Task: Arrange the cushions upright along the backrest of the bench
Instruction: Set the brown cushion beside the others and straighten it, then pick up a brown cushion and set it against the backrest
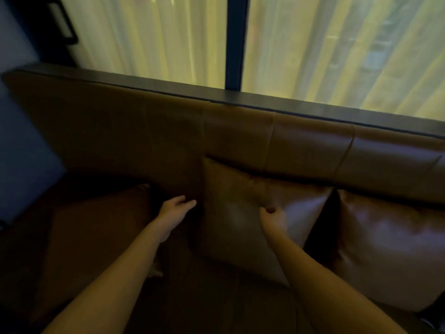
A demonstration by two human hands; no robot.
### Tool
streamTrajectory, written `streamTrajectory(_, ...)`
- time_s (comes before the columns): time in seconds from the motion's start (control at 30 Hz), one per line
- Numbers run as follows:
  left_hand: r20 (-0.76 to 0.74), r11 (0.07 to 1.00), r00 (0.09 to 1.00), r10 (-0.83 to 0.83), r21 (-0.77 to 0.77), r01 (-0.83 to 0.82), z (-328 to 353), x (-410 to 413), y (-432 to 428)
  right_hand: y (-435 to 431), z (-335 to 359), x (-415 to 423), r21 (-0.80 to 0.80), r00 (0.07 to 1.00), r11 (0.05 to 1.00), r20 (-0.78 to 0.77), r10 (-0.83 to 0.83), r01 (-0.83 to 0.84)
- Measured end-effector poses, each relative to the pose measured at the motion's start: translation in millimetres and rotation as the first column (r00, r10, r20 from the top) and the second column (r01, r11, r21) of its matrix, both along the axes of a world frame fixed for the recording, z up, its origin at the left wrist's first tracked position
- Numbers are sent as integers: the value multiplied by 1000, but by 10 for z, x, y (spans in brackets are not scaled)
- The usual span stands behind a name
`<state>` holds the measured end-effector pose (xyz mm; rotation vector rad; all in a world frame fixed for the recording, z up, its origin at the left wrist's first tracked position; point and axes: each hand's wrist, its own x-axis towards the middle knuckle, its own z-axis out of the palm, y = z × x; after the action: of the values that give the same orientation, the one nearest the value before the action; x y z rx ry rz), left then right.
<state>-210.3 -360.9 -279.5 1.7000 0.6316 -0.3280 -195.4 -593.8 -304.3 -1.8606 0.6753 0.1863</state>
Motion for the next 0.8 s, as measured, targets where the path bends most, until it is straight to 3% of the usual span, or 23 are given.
streamTrajectory(0.13, 12, 997, 998, 69, 23, -69, 16, -281, 752, 807, 46, -95, 31, 985, 984, -2, 175, -175)
streamTrajectory(0.3, -10, 986, 988, 152, 71, -151, -156, -674, 1918, 1956, -90, -337, 148, 965, 962, -98, 245, -229)
streamTrajectory(0.5, -67, 980, 979, 192, 75, -186, -347, -1016, 3221, 3292, -405, -561, 170, 944, 947, -145, 298, -273)
streamTrajectory(0.8, -163, 980, 967, 198, 46, -193, -812, -885, 4038, 4116, -865, -351, 206, 925, 935, -193, 328, -289)
